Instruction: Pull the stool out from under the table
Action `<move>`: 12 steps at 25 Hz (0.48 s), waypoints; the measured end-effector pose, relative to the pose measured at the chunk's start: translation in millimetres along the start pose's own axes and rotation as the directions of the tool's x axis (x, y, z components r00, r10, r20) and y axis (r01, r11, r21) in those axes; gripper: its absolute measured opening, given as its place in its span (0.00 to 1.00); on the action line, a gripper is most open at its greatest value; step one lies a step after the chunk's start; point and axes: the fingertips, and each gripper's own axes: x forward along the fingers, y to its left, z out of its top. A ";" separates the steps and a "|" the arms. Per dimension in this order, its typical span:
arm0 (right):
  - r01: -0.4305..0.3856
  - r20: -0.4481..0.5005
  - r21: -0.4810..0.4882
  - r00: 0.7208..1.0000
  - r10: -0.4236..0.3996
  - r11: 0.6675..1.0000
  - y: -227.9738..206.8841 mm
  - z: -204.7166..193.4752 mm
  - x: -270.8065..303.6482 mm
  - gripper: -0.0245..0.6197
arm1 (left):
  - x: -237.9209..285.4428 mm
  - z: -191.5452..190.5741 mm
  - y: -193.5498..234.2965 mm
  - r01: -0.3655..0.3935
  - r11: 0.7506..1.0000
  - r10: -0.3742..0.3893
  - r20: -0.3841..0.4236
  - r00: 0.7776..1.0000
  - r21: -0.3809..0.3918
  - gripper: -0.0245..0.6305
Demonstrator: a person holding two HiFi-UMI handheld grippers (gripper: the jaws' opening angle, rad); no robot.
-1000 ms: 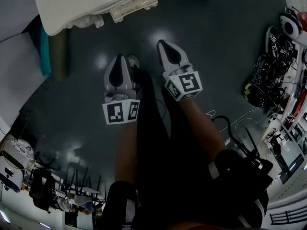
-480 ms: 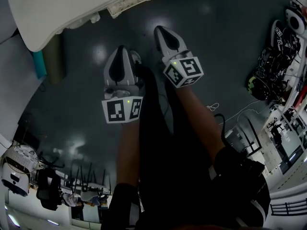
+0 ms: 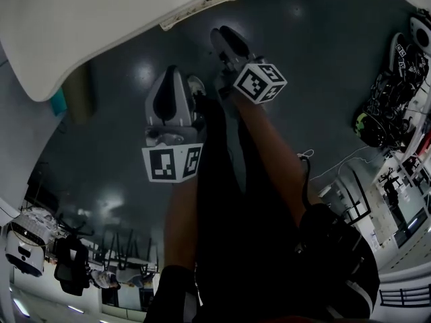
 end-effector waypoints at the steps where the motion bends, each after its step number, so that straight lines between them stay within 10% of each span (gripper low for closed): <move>1: -0.012 0.000 0.035 1.000 0.012 0.999 -5.8 -4.2 6.4 0.29 | 2.1 -2.6 0.4 0.002 1.000 -0.002 0.002 1.000 0.000 0.05; 12: -0.135 0.083 0.448 0.991 0.109 0.884 -58.5 -41.3 74.3 0.71 | 6.0 -22.9 8.7 0.015 1.000 -0.015 0.016 1.000 -0.025 0.05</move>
